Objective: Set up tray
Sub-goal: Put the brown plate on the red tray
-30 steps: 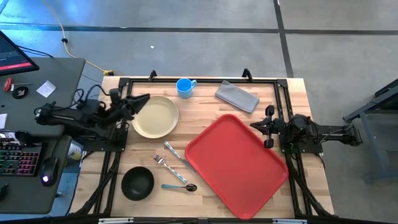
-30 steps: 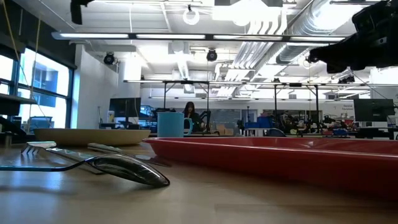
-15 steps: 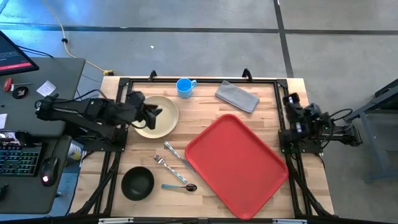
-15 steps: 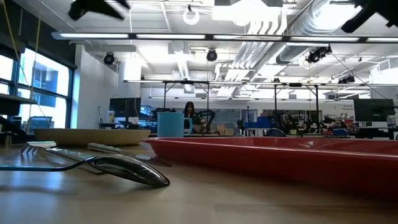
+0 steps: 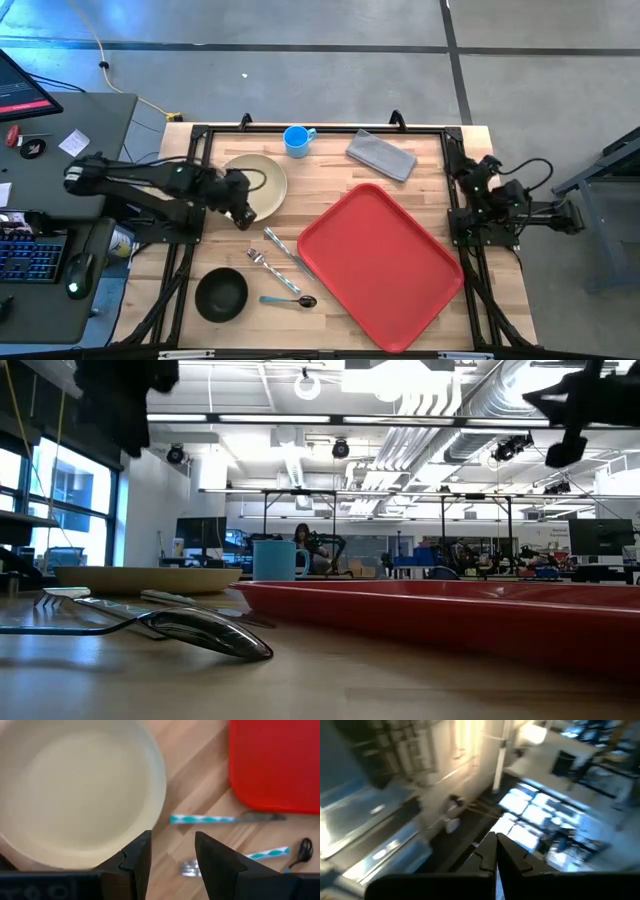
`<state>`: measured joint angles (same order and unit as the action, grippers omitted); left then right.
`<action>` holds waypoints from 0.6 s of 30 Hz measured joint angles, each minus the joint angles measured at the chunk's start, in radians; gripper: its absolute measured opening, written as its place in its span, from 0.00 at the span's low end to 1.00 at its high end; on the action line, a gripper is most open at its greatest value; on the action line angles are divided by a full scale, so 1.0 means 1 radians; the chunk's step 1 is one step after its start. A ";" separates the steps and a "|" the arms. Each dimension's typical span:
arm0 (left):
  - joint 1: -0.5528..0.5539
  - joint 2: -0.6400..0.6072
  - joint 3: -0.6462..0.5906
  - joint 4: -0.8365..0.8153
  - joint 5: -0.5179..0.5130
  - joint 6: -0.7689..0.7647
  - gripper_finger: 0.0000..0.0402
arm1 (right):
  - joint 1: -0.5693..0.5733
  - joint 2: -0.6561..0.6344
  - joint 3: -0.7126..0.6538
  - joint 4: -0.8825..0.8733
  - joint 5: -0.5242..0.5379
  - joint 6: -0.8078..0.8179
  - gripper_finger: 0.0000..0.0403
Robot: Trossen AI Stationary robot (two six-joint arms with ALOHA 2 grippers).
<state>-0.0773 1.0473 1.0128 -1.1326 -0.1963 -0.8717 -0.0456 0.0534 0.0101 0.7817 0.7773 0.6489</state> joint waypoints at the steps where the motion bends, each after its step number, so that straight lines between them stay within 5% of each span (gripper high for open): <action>1: 0.027 0.005 -0.019 0.019 0.049 0.015 0.46 | 0.000 0.001 0.000 0.000 0.028 0.018 0.00; 9: 0.143 0.014 -0.155 0.220 0.167 0.147 0.46 | 0.000 -0.001 0.000 0.001 0.001 0.072 0.00; 18: 0.188 0.015 -0.278 0.225 0.261 0.317 0.46 | -0.008 0.020 0.071 -0.051 -0.132 -0.009 0.00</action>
<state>0.1111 1.0618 0.7348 -0.9074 0.0649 -0.5542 -0.0536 0.0739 0.0809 0.7309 0.6451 0.6403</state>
